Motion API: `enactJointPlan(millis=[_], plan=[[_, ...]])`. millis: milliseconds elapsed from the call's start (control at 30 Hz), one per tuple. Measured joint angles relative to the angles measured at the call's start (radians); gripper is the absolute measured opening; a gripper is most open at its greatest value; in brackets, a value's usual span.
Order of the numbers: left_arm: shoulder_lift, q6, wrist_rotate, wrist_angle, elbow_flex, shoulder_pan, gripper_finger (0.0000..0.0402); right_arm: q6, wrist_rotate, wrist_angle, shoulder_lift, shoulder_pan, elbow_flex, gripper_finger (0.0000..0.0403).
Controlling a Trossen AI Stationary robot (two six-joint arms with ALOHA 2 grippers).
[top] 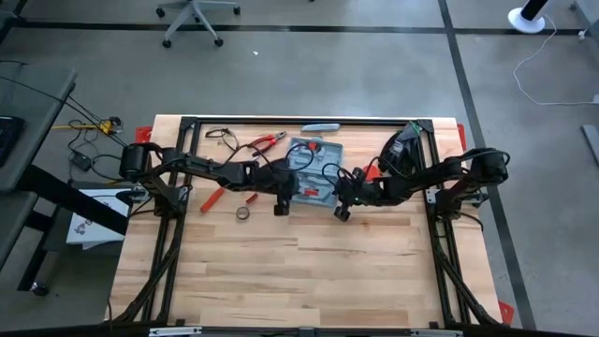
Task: Prefit tool cases
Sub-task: Remove the orange multi-bit set from the gray tool case
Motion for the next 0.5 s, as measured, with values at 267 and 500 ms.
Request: enactJointPlan(millis=[267, 500], plan=[[0.0, 0.052, 0.014, 0.029, 0.0, 0.009, 0.0097, -0.019, 0.0, 0.046, -0.001, 0.0, 0.002, 0.0], [0.055, 0.054, 0.026, 0.068, 0.0, 0.028, 0.0157, -0.05, -0.043, 0.107, -0.002, -0.002, 0.002, 0.0]])
